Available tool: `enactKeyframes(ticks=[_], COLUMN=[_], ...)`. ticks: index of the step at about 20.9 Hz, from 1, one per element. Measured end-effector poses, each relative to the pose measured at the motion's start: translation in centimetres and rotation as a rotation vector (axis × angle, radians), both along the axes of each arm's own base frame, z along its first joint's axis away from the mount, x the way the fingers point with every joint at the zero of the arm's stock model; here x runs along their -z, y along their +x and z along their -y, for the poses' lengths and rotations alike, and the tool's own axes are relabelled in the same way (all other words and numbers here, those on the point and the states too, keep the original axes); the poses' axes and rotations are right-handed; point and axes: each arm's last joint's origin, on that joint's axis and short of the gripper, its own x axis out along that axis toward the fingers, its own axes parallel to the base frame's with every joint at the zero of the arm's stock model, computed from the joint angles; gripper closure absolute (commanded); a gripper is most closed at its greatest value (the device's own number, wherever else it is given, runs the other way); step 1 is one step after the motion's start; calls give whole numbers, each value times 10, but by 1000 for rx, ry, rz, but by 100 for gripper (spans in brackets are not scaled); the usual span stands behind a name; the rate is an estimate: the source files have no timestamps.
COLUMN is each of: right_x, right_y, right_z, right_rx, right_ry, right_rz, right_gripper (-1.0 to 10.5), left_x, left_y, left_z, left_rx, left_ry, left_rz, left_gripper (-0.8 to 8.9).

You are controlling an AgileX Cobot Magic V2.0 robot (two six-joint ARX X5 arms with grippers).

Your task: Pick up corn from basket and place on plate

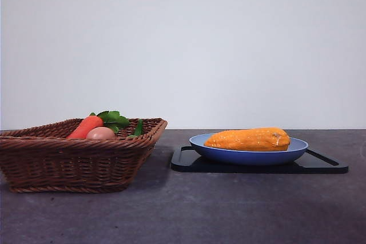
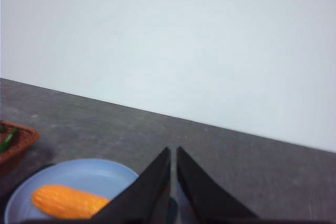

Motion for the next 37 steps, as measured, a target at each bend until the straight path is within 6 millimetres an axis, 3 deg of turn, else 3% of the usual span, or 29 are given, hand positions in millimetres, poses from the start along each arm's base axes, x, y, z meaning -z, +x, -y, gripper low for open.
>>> enactKeyframes(ticks=[6, 11, 37], right_x=[48, 68, 89], right_y=[0, 0, -7], right_z=[3, 4, 5], right_rx=[107, 133, 168], right_ry=[55, 70, 62], right_rz=[-28, -60, -264], right_gripper=[943, 943, 943], left_x=[0, 0, 0], left_y=[0, 0, 0], left_z=[0, 0, 0], left_rx=[0, 0, 0], left_ry=[0, 0, 0], left_rz=[0, 0, 0], left_gripper=[806, 806, 806])
